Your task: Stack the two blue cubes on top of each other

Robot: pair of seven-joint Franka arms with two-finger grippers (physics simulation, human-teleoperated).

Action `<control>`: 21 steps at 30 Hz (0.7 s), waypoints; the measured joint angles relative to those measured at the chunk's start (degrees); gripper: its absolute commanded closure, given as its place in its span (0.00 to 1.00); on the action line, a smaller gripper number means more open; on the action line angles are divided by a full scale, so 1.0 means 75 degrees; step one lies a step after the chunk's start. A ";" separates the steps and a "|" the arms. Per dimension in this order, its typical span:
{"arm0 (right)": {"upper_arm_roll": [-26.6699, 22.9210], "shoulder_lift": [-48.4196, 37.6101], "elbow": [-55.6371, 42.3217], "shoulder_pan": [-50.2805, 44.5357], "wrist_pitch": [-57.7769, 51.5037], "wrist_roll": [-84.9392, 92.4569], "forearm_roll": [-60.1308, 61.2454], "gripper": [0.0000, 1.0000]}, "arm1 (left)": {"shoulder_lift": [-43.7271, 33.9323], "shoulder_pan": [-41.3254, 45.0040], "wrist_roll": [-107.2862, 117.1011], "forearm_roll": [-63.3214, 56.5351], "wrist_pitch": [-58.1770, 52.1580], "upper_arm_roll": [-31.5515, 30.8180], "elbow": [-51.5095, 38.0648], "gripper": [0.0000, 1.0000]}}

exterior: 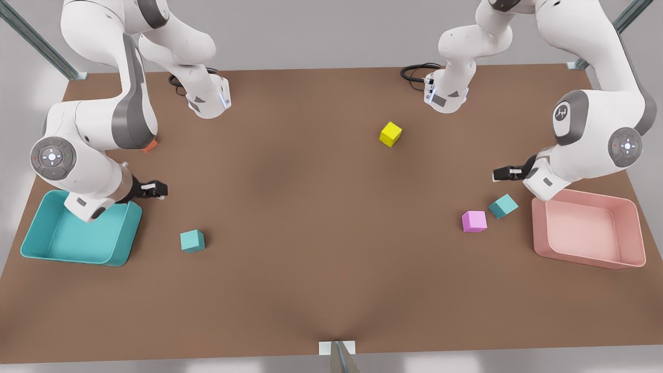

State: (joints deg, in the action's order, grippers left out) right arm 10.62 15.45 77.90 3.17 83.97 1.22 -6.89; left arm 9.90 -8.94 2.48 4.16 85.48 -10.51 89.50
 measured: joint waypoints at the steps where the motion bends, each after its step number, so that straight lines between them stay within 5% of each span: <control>1: 0.0000 0.0006 0.0014 -0.0001 0.0029 0.0012 -0.0003 0.00 | 0.0000 -0.0003 0.0000 0.0000 0.0023 0.0000 0.0000 0.00; 9: -0.0032 0.2356 0.0291 -0.0006 0.1155 0.0295 -0.0398 0.00 | 0.0045 -0.0030 0.0000 0.0000 0.0119 0.0000 0.0008 0.00; 21: -0.0081 0.3007 0.1303 0.0267 0.3048 0.0574 -0.0592 0.00 | 0.0104 -0.0051 -0.0005 0.0001 0.0142 0.0000 0.0022 0.00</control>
State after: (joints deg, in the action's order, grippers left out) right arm 10.01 38.00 87.67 5.17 106.83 5.53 -11.33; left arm 10.68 -9.32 2.44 4.16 86.55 -10.51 89.67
